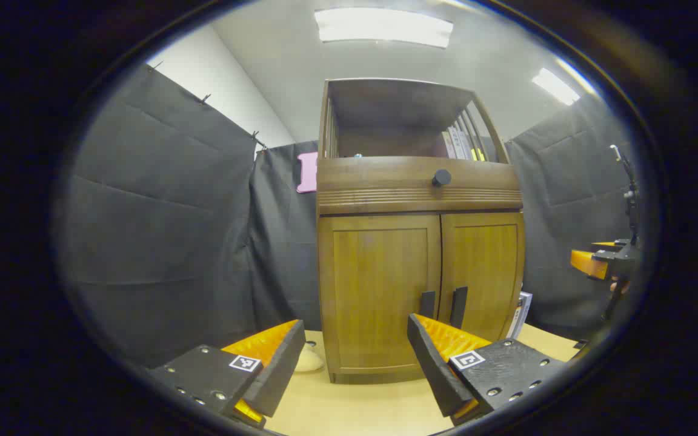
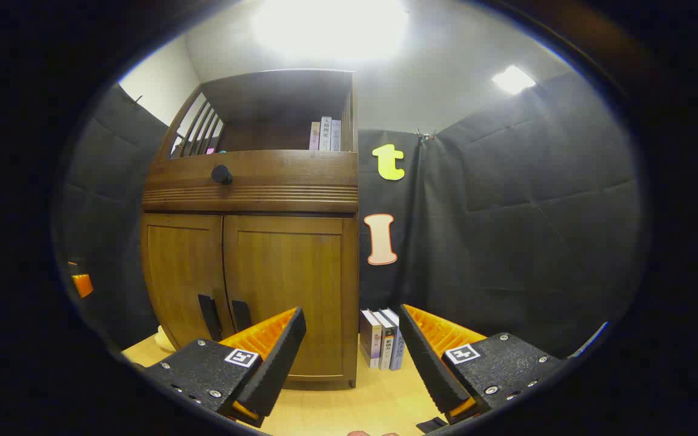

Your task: Open the right door of the double-door shoe cabinet with the right hand, and open the left door with the left hand.

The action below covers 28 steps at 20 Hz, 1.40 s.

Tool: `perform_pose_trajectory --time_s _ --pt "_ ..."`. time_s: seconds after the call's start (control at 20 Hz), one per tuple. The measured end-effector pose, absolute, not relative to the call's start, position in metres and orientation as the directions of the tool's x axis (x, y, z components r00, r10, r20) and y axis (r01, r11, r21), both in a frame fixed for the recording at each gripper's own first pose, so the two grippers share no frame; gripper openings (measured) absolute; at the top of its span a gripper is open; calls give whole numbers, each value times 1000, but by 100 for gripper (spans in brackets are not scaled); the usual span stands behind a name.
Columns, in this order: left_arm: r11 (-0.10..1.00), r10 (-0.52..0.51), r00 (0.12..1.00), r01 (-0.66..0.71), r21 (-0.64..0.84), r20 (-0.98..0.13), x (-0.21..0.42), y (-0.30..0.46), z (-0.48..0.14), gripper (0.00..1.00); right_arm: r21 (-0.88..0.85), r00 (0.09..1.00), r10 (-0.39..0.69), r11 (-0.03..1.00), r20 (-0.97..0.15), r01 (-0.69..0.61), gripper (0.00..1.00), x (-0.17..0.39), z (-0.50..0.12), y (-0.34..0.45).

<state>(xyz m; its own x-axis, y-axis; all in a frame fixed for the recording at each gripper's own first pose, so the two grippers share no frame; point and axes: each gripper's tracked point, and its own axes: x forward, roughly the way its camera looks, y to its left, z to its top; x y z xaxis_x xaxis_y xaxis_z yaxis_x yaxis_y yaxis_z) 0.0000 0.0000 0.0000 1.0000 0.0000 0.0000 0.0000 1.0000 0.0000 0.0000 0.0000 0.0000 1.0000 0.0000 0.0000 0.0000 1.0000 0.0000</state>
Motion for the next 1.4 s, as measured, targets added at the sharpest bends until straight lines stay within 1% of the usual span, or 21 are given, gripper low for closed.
perform_pose_trajectory --time_s 0.45,0.75,1.05,1.1,1.15,1.3,1.35,1.4 --pt "1000 16 1000 -16 -13 -17 -8 0 -2 100 -19 999 14 1000 -28 -15 96 -11 -14 9" --pt "999 31 999 -32 -30 -32 -10 -1 -8 100 -13 997 55 998 -45 -56 96 -8 -17 27" --pt "997 53 997 -55 -48 -49 -17 15 -17 100 -4 993 103 995 -50 -103 96 12 -11 56" --pt "997 53 998 -55 -53 -46 -17 15 -20 97 0 993 111 994 -48 -111 95 16 -9 61" --pt "997 56 997 -58 -54 -48 -16 17 -23 100 4 992 119 993 -43 -119 95 22 -7 67" --pt "997 61 996 -64 -45 -63 -11 20 -32 100 7 989 145 989 -23 -145 95 41 -2 89" --pt "997 64 996 -67 -40 -69 -9 20 -35 100 7 988 154 988 -18 -154 92 47 1 97" --pt "997 65 995 -68 -37 -74 -10 23 -38 97 7 986 166 986 -10 -166 96 54 4 106"
